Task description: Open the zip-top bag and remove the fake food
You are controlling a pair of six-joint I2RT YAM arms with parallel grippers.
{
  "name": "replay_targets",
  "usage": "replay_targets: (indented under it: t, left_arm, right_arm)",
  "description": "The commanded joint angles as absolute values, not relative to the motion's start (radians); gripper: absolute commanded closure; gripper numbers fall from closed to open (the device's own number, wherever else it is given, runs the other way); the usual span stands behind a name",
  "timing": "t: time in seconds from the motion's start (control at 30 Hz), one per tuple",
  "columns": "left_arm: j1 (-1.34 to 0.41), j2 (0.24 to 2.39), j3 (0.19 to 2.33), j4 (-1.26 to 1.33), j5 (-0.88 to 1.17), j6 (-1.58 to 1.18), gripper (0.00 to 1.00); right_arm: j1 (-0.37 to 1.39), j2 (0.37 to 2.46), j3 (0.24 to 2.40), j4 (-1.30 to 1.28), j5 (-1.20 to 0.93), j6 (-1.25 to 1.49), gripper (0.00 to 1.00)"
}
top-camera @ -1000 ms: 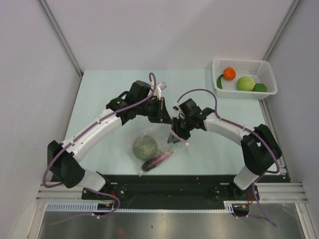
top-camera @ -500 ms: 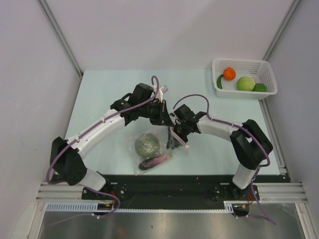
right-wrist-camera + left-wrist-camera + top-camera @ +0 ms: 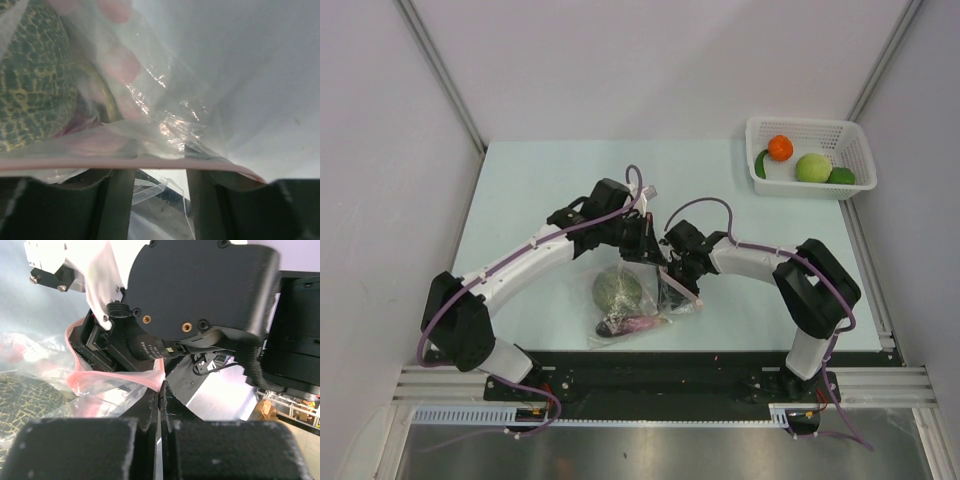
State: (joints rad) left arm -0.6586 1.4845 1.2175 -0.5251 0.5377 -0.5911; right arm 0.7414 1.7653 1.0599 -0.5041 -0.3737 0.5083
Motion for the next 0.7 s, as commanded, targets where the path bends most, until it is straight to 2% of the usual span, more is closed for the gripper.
replay_targets:
  t: [0.0, 0.13, 0.27, 0.37, 0.67]
  left_arm:
    - [-0.66, 1.477, 1.195, -0.48, 0.565, -0.56, 1.0]
    - [-0.66, 1.477, 1.183, -0.477, 0.568, -0.557, 1.0]
    - [-0.66, 1.474, 1.186, -0.48, 0.565, -0.554, 1.0]
    - [-0.66, 1.473, 1.184, -0.483, 0.565, -0.552, 1.0]
    - [-0.66, 1.468, 1.18, -0.485, 0.565, -0.551, 1.0]
  right_arm:
    - [0.75, 1.783, 1.037, -0.537, -0.353, 0.471, 0.51]
    - [0.752, 1.772, 1.019, -0.502, -0.39, 0.489, 0.53]
    - [0.759, 1.759, 1.017, -0.462, -0.439, 0.546, 0.62]
    - [0.767, 1.758, 1.017, -0.451, -0.472, 0.564, 0.64]
    - [0.775, 1.74, 1.009, -0.477, -0.525, 0.571, 0.59]
